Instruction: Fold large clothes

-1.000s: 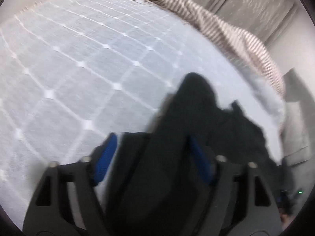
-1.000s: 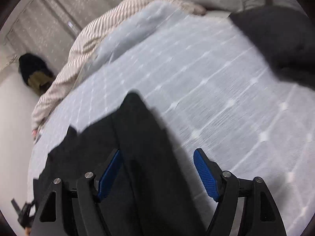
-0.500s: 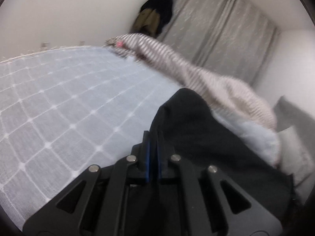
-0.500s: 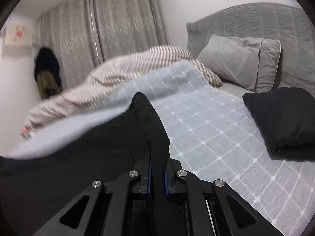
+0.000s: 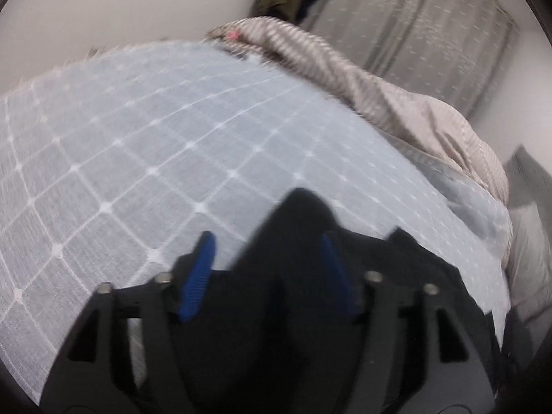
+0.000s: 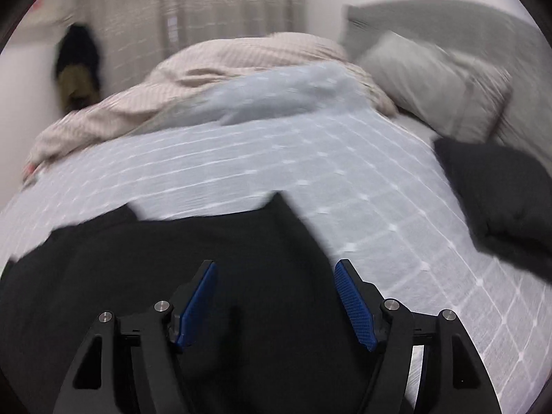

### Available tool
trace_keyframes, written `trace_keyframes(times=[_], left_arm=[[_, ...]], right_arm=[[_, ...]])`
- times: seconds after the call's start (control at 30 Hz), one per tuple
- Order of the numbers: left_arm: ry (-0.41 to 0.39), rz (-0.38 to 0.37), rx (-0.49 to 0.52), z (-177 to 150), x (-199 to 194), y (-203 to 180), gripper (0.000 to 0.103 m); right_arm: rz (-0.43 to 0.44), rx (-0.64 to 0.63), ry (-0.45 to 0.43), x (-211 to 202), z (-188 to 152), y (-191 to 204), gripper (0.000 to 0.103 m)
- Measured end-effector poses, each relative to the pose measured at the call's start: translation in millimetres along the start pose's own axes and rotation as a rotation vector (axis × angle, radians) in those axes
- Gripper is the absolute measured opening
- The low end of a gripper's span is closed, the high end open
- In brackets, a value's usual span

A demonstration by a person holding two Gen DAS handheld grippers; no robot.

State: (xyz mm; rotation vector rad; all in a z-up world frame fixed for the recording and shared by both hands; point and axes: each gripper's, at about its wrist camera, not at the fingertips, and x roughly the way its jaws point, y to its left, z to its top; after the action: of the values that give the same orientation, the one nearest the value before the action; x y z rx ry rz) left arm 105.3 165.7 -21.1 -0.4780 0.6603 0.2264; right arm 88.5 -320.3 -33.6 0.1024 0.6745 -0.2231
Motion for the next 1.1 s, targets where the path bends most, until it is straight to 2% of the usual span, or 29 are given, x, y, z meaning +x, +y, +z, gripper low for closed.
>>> trace_keyframes(times=[0.07,0.13,0.2,0.3,0.4,0.5,0.6,0.67,0.7,0.77,0.83,0.93,1.07,1.1], left_arm=[[0.018,-0.057,0.102,-13.6,-9.5,-29.2,0.086],[0.066,-0.092,0.200,-29.9,-9.5,-51.5,0.088],[0.111,-0.087,0.286,-45.8,0.4,-70.1,0.089],[0.192,-0.057,0.363,-63.7,25.7,-75.6,0.089],[0.211,-0.138,0.353,-60.3,28.1,-60.6,0.089],[0.194,-0.070,0.370,-53.7,24.5,-39.4,0.089],[0.205,-0.086,0.366,-51.7,20.7,-22.9,0.089],[0.198,-0.058,0.382,-51.9,14.4,-21.9,0.089],[0.191,-0.019,0.404,-53.2,10.5,-22.9,0.089],[0.184,0.021,0.422,-55.6,1.2,-23.5,0.089],[0.194,0.038,0.427,-56.6,-9.9,-21.9,0.089],[0.222,0.029,0.413,-58.6,-25.9,-17.4,0.089],[0.283,-0.046,0.307,-56.7,-44.3,-2.8,0.089],[0.318,-0.092,0.258,-56.4,-48.6,6.0,0.089]], right_arm=[[0.059,-0.065,-0.004,-9.0,-6.2,28.6,0.081],[0.128,-0.130,0.006,-16.0,-15.1,60.7,0.082],[0.206,-0.208,0.043,-13.5,-26.9,94.0,0.082],[0.222,-0.266,0.097,3.4,-38.4,114.3,0.082],[0.238,-0.197,0.161,21.6,-41.5,86.4,0.082],[0.192,-0.088,0.199,32.6,-40.2,32.7,0.082],[0.091,-0.060,0.184,32.5,-42.5,-15.8,0.082],[0.086,-0.042,0.188,28.4,-43.5,-32.3,0.082],[0.066,-0.046,0.189,24.3,-43.2,-35.9,0.082],[-0.042,-0.089,0.168,14.4,-42.3,-38.1,0.082],[-0.077,-0.088,0.169,6.3,-42.8,-42.0,0.082],[0.013,-0.049,0.176,-13.7,-44.6,-44.9,0.082],[0.049,-0.043,0.168,-36.3,-44.9,-37.4,0.082],[0.056,-0.041,0.164,-43.0,-45.4,-35.8,0.082]])
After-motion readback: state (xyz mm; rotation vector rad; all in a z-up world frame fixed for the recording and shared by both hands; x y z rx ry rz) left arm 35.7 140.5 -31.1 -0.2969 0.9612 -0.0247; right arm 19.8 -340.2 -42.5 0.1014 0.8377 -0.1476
